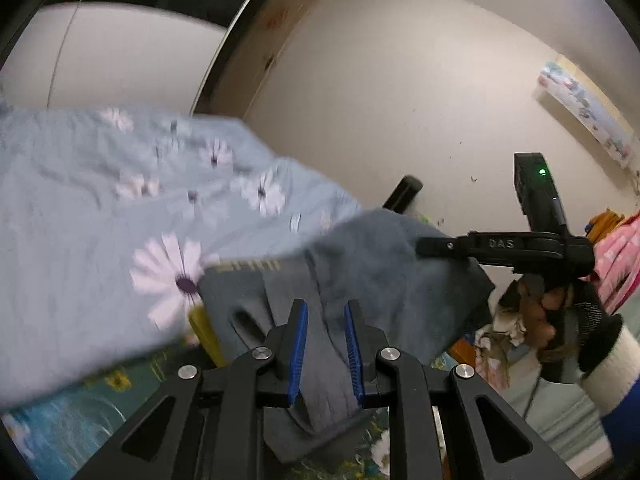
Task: Fold clothes
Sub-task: 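Lift the folded sweatshirt with both grippers and carry it toward the clothes stack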
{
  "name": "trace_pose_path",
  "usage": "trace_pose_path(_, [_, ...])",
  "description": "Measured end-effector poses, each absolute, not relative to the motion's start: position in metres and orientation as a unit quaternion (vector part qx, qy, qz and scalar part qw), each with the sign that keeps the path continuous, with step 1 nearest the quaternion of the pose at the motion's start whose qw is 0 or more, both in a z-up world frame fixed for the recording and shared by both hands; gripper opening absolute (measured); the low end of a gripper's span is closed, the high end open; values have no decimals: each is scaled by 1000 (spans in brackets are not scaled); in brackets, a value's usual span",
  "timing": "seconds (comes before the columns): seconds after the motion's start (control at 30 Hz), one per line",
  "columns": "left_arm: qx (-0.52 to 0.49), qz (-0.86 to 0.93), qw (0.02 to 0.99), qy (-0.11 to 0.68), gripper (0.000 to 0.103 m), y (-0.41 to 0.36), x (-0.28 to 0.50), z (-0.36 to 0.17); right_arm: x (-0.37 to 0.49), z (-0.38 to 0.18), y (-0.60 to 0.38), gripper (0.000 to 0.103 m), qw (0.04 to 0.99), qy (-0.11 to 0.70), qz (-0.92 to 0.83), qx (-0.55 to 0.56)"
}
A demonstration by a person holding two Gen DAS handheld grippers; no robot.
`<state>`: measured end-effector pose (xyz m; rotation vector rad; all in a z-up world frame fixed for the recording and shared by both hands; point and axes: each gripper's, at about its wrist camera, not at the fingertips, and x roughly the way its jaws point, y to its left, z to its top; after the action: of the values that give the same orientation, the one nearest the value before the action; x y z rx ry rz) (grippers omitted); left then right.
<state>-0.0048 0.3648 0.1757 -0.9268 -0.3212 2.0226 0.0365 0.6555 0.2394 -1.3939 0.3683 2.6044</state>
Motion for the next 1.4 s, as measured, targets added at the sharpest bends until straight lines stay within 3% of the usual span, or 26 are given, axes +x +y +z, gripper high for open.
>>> trace_pose_path(0.13, [-381,798,449,-131,23,376,-8,168,33,210,689,26,91,149,863,-474])
trace_pose_path(0.37, [-419,775,461,-103,23,416,4,140,19,213,721,24,60,167,884,-433])
trace_pose_path(0.53, [-434,765,464,-101,23,429,15,119,16,153,727,24,84,152,856,-487])
trace_pose_path(0.67, [-426,774,459,-88,24,432,18,126,29,161,737,24,79,180,864,-463])
trace_pose_path(0.77, [-421,779,460,-74,24,424,23,142,33,178,726,25,70,152,871,-462])
trace_pose_path(0.9, [-382,794,469,-62,36,418,16,169,41,190,710,29,77,109,876,-463])
trace_pose_path(1.17, [-386,797,463,-23,37,454,-19,173,70,222,678,32,92,71,920,-374])
trace_pose_path(1.23, [-402,790,462,-29,38,459,-26,165,72,218,669,38,64,72,922,-375])
trace_pose_path(1.4, [-426,775,465,-47,40,465,-32,141,60,161,681,40,93,111,892,-429])
